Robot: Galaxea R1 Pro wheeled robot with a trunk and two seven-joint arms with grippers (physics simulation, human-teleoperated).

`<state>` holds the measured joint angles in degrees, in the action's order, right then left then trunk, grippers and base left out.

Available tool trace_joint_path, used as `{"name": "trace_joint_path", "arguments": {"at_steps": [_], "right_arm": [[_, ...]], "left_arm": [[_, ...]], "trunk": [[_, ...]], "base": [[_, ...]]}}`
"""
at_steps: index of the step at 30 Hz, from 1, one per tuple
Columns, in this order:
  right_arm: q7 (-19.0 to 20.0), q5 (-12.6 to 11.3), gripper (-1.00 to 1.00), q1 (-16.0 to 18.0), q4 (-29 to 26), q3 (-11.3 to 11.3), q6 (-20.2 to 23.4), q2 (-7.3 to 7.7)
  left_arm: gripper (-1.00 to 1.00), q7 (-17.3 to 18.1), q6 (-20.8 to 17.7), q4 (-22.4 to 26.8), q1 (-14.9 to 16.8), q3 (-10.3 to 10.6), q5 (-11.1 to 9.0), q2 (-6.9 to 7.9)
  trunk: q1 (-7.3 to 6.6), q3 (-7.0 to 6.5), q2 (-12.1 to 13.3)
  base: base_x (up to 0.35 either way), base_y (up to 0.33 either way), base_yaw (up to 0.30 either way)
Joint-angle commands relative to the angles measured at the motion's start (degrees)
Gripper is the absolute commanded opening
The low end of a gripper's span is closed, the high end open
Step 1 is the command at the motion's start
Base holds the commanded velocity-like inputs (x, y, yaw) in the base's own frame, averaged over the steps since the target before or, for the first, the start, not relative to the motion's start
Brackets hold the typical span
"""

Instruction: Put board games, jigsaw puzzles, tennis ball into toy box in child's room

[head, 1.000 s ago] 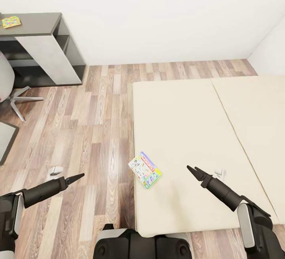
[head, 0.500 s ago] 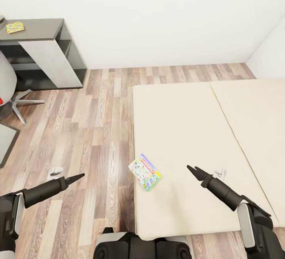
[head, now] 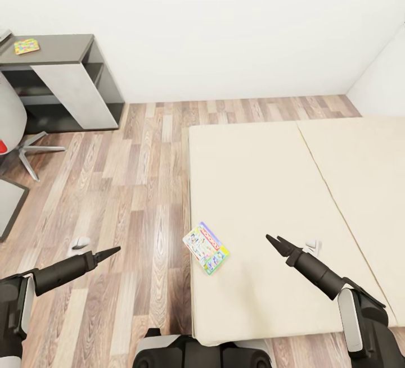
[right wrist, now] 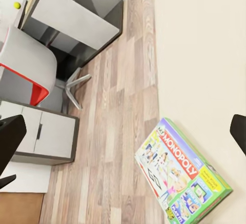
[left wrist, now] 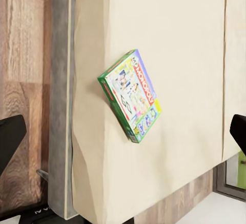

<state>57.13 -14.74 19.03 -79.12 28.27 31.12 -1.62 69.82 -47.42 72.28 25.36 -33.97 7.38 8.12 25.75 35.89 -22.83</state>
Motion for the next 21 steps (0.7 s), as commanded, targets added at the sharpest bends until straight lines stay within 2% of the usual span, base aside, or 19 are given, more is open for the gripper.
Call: {"name": "trace_joint_path", "arguments": {"at_steps": [1,8,15,21], "right_arm": [[0.1,-0.2,1.00,0.0,0.0,0.1,0.4,-0.05],[0.1,-0.2,1.00,0.0,0.0,0.1,0.4,-0.05],[0.0,-0.2,1.00,0.0,0.2,0.1,0.4,-0.05],[-0.1,-0.1,1.00,0.0,0.3,0.1,0.4,-0.05]], "left_arm": [[1.00,0.6,-0.5,0.0,0.1,-0.1,0.6,-0.03],[1.00,0.6,-0.5,0.0,0.0,-0.1,0.6,-0.04],[1.00,0.5,-0.5,0.0,0.1,1.9,0.8,0.04],[1.00,0.4,-0.5,-0.1,0.1,2.6,0.9,0.05]], "trunk": [[0.04,-0.03,-0.1],[0.04,-0.69,-0.1],[0.04,-1.35,-0.1],[0.04,-1.92,-0.1]], "base": [[0.000,0.000,0.000],[0.000,0.000,0.000],[0.000,0.000,0.000],[0.000,0.000,0.000]]}}
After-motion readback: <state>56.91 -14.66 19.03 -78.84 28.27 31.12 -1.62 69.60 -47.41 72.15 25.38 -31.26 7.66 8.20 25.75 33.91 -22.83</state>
